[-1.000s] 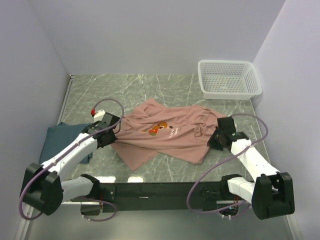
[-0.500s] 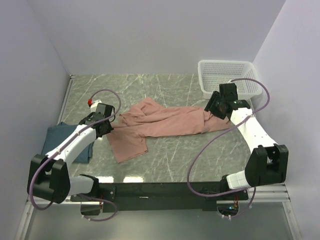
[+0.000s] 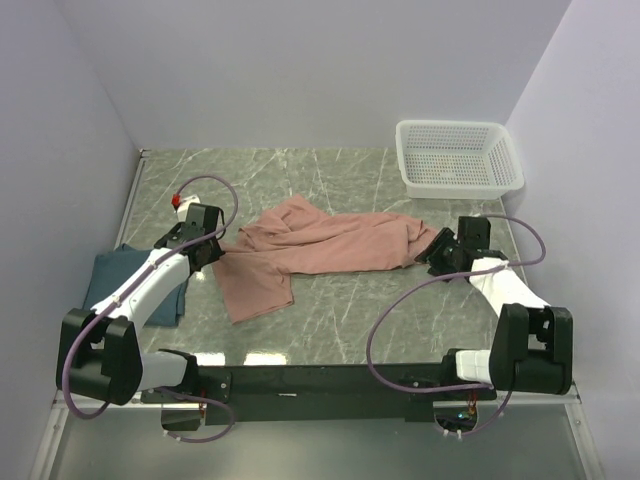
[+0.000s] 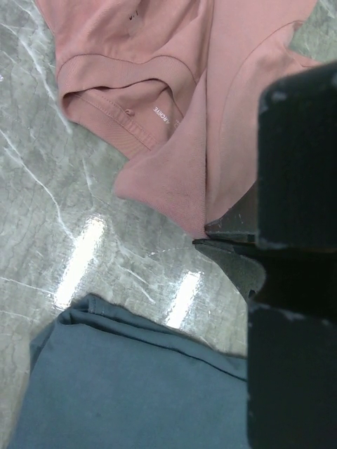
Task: Fold and stack the t-shirts
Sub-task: Flatten the tshirt out
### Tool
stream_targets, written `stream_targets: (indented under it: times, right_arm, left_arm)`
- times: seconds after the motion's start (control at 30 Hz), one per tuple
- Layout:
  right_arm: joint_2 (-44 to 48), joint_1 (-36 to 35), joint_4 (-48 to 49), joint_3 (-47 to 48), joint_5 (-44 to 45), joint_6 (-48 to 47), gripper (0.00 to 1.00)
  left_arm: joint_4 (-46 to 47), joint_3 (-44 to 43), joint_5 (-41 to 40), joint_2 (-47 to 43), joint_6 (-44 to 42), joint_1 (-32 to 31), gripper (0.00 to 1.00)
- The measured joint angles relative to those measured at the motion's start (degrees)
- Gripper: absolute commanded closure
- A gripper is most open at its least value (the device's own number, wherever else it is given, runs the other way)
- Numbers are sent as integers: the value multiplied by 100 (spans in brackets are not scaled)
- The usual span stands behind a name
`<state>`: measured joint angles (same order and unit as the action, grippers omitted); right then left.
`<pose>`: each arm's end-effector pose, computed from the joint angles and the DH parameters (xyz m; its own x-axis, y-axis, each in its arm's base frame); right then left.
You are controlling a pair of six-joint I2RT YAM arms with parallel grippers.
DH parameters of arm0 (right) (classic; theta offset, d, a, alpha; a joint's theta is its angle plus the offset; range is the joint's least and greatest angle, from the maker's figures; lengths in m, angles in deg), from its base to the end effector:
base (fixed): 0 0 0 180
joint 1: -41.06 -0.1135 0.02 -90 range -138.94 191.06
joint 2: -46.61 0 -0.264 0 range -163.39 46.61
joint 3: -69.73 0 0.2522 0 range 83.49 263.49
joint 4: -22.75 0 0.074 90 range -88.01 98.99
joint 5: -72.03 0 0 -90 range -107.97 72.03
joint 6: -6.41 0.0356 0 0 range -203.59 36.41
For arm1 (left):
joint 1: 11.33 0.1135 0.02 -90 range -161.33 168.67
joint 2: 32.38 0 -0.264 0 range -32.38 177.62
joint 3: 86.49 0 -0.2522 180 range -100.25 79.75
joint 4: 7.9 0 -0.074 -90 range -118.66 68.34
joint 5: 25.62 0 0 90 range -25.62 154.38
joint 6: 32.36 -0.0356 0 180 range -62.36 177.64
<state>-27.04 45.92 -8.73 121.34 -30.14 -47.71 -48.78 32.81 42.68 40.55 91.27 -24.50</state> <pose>0.2439 -0.0132 0.1847 -0.6738 0.6323 -0.3824 0.4355 0.7579 0.4858 0.2496 -0.0449 0.2268 -0.6460 -0.3773 -0.6636 -0.4350 0.8963 -0.0862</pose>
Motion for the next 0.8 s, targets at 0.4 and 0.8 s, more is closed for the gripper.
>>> stream_targets:
  times: [0.4, 0.8]
  right_arm:
    - [-699, 20, 1867, -579, -813, 1137, 46]
    - [221, 33, -404, 662, 527, 428, 96]
  left_arm:
    - [4, 0, -2, -11, 2, 9, 99]
    - [-17, 79, -203, -579, 24, 278, 99]
